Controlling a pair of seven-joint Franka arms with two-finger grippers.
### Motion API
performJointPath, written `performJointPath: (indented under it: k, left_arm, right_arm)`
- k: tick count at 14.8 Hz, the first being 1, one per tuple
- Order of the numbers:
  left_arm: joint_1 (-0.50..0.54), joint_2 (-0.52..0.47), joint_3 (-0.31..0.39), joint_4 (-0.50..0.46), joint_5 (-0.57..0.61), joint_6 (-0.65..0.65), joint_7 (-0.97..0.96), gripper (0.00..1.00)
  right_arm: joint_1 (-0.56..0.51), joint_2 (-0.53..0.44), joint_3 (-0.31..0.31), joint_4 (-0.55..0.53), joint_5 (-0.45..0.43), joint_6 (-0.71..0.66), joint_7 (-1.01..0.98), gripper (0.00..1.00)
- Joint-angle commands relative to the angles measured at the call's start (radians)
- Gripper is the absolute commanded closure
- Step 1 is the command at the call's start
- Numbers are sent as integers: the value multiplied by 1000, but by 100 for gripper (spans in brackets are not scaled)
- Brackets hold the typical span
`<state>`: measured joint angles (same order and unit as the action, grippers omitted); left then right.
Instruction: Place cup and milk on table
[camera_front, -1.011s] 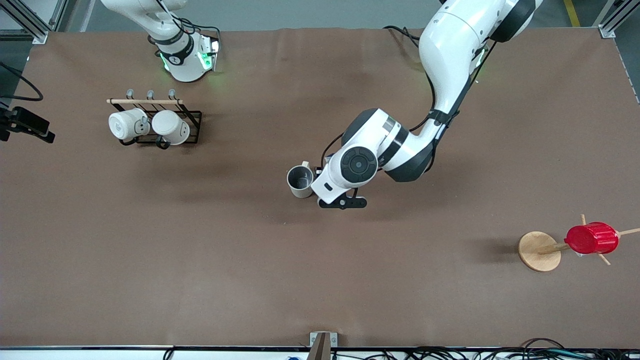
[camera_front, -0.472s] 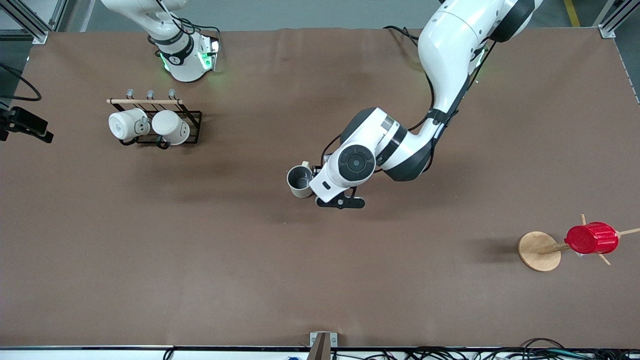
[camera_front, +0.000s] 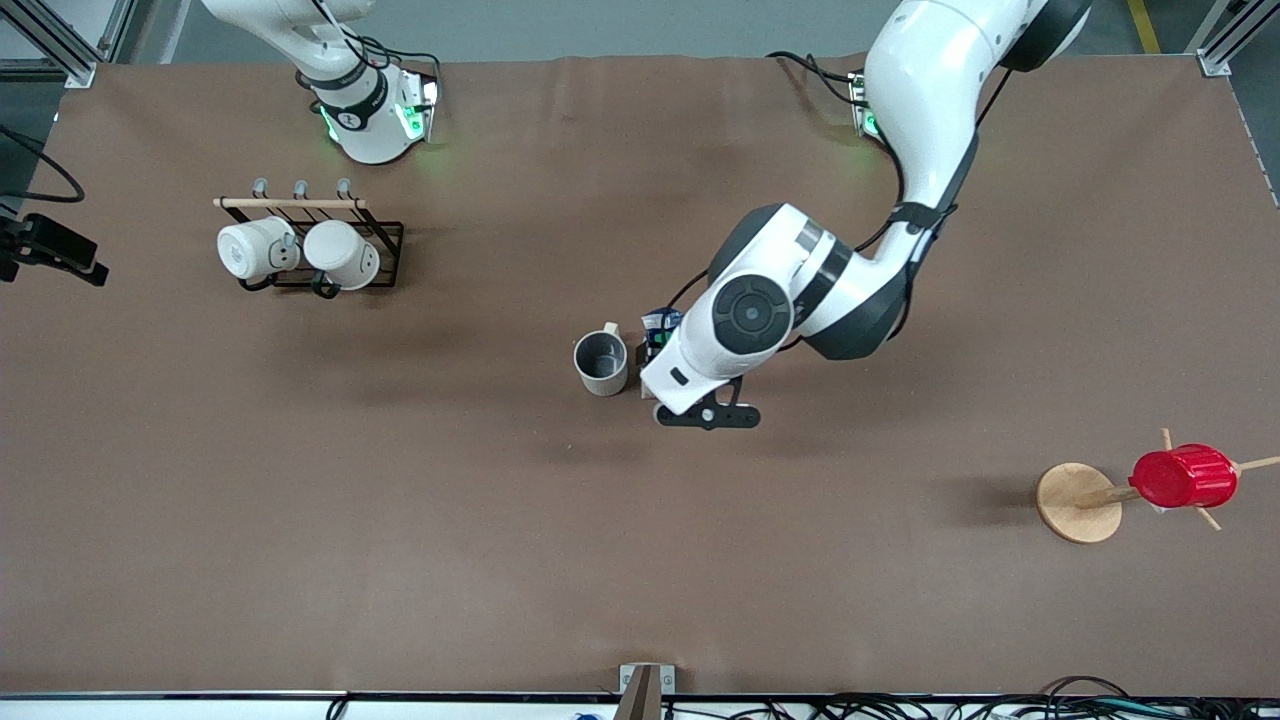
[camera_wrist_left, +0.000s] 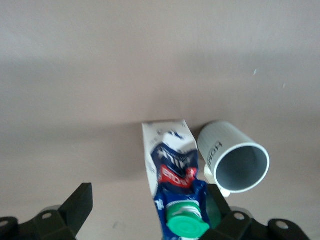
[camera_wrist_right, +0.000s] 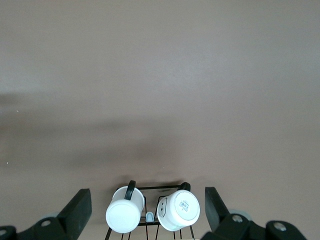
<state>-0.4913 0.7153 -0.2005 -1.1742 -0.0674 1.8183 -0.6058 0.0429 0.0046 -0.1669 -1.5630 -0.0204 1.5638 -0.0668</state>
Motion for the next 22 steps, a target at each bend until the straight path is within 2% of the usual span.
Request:
performJointPath:
  k: [1,4,6,9,12,14,16,22]
  left_arm:
    - [51,-89,3,-47,54,13,14,0]
    - [111,-161,3,-71,54,15,20,0]
    - [140,-216,3,-123,87,15,27,0]
    - [201,-337,-5,-264,126,38,72,0]
    - [273,-504,-7,-485,124,134,124,0]
    - [310,-606,-7,-583,115,153,155,0]
    - [336,-654,-7,-607,113,121,173,0]
    - [417,-747,1,-591,84,-57,286,0]
  right_arm:
    - [-8,3,6,27,20,-8,4,0]
    - [-12,3,6,29,22,-7,-7,0]
    - [-12,5,6,29,20,-8,-10,0]
    - [-18,5,4,29,20,-8,-10,0]
    - [-18,5,4,29,20,-8,-10,0]
    - [-18,5,4,29,20,-8,-10,0]
    - [-18,5,4,29,20,-8,-10,0]
    - [-18,3,4,29,19,-8,-10,0]
